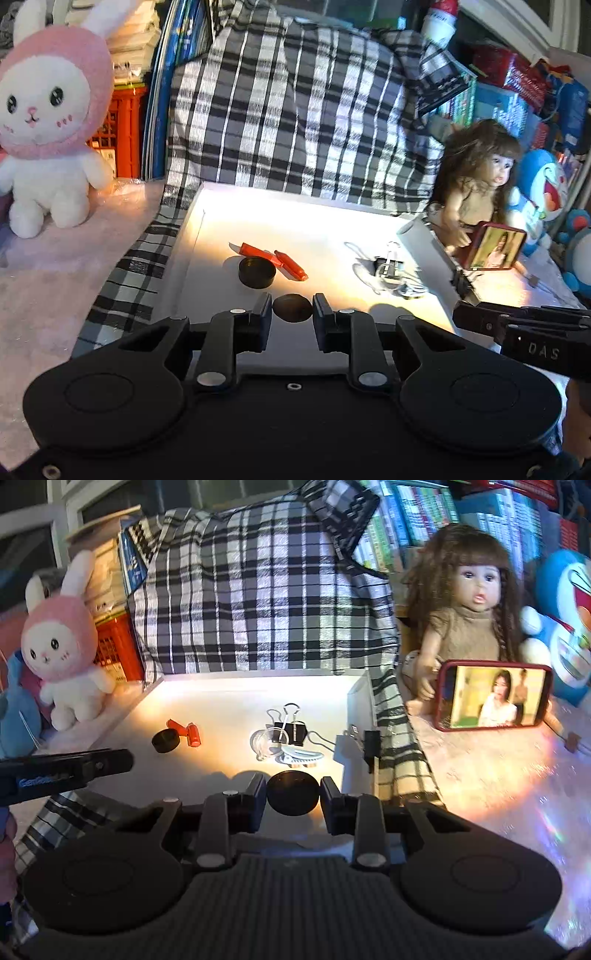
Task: Organize rigid objects
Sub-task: 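Carry the brown ball with the left tool while the right tool carries the black cap into the box, then open the left tool to release the ball while the right tool releases the cap in the box, then lift both open tools away from the box, then lower the left tool to a brown ball while the right tool approaches a white clip on the cloth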
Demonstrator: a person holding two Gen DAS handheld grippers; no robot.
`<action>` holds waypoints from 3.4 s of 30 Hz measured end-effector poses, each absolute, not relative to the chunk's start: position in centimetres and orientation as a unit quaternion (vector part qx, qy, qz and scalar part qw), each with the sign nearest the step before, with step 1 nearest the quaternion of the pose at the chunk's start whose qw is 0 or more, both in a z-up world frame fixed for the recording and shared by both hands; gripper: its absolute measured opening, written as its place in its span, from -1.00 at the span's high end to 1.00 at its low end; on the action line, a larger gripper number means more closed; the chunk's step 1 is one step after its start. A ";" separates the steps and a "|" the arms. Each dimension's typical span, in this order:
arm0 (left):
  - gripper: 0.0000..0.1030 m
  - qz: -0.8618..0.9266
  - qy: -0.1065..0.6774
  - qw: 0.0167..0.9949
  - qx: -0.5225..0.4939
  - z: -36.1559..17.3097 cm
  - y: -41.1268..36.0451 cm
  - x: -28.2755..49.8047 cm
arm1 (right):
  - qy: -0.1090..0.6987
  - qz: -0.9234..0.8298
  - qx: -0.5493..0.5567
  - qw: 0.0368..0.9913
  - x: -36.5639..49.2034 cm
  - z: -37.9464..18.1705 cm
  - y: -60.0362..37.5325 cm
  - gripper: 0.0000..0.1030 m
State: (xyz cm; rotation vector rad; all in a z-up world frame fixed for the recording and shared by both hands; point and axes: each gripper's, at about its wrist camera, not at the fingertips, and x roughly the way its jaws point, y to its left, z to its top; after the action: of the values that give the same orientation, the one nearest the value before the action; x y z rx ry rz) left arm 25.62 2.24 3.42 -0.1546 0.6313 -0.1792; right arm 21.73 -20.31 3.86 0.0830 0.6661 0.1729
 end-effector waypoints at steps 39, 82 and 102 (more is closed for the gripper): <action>0.22 -0.042 0.305 0.950 -0.040 0.5 1.7 28.8 | 0.353 0.053 0.048 0.933 26.0 0.7 -19.7 0.20; -0.65 -0.103 0.249 0.963 -0.029 4.1 0.3 11.9 | 0.262 0.138 0.000 0.955 12.5 2.5 -21.6 -0.70; -0.65 -0.100 0.255 0.962 -0.003 1.3 -0.5 3.8 | 0.253 0.154 -0.043 0.954 5.7 0.7 -22.5 -0.72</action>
State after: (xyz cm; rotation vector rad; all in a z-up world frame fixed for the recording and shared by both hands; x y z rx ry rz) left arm 3.76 -0.49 1.32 -0.0056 0.5163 -0.2018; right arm 5.67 -22.51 0.68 -0.0869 0.5137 0.3130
